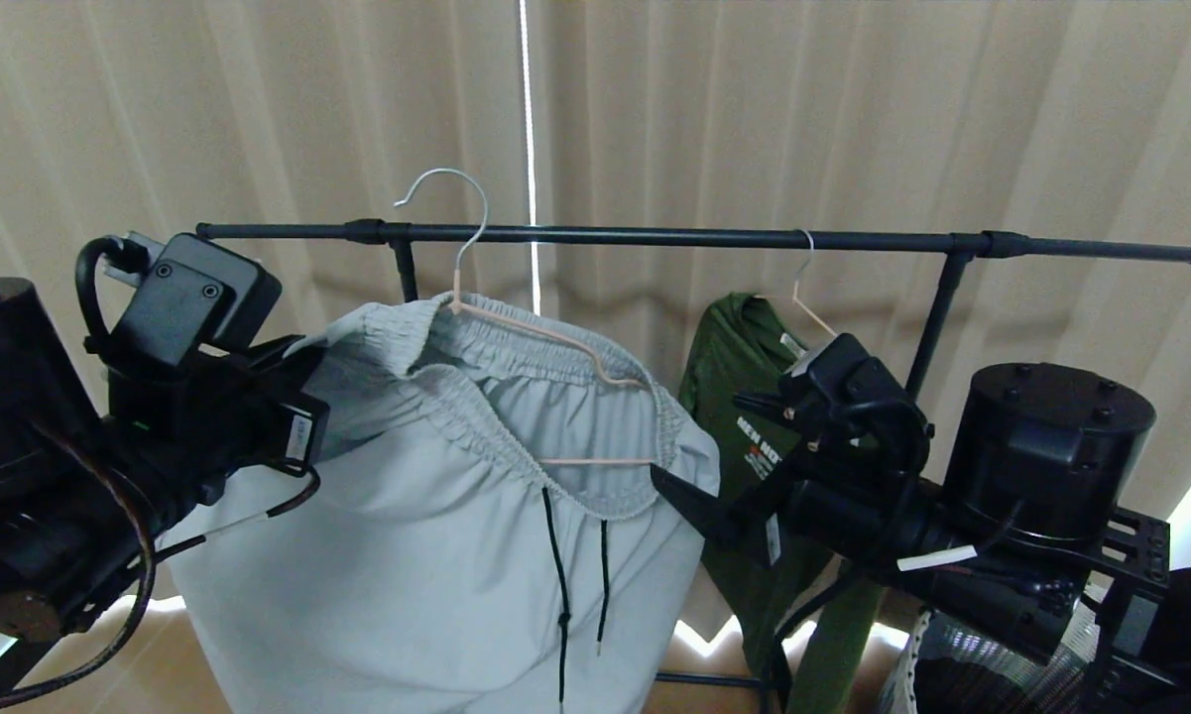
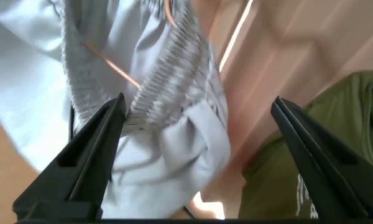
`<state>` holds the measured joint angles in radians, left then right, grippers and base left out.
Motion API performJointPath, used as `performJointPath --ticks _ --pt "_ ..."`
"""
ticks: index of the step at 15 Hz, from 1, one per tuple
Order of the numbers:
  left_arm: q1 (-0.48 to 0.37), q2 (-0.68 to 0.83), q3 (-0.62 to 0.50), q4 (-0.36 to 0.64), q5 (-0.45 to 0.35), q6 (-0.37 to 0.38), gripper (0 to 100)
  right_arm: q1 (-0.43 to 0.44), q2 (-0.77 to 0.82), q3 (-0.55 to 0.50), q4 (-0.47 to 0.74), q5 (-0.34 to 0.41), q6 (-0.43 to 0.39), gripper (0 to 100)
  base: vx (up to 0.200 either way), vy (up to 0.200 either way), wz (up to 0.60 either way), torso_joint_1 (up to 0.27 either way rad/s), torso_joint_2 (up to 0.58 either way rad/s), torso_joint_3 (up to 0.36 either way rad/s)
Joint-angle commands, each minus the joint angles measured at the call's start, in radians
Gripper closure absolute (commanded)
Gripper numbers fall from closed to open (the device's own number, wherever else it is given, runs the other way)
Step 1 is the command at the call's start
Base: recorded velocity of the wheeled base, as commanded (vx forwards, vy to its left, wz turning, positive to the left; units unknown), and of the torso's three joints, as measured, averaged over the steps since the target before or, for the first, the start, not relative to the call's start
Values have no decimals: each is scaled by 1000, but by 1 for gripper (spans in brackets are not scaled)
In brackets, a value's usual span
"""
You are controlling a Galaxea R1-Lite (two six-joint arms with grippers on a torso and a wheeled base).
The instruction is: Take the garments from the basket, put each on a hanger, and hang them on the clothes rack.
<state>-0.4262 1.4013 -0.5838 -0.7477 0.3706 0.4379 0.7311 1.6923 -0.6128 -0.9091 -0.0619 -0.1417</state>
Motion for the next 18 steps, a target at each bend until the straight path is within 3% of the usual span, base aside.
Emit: performJointPath --ticks 1,4,12,18 --pt "-16 16 6 1 -1 -39 100 1 -19 18 -1 1 -10 0 0 0 0 0 0 0" --pt "-74 44 16 -1 1 -107 100 -1 -28 -4 -2 1 -68 0 0 0 0 0 0 0" --pt "-206 54 39 -2 -1 -107 100 -24 23 -117 15 1 -257 0 0 0 0 0 0 0" --pt "-240 47 64 -36 -6 -96 100 -59 61 -157 38 1 -279 0 0 0 0 0 0 0"
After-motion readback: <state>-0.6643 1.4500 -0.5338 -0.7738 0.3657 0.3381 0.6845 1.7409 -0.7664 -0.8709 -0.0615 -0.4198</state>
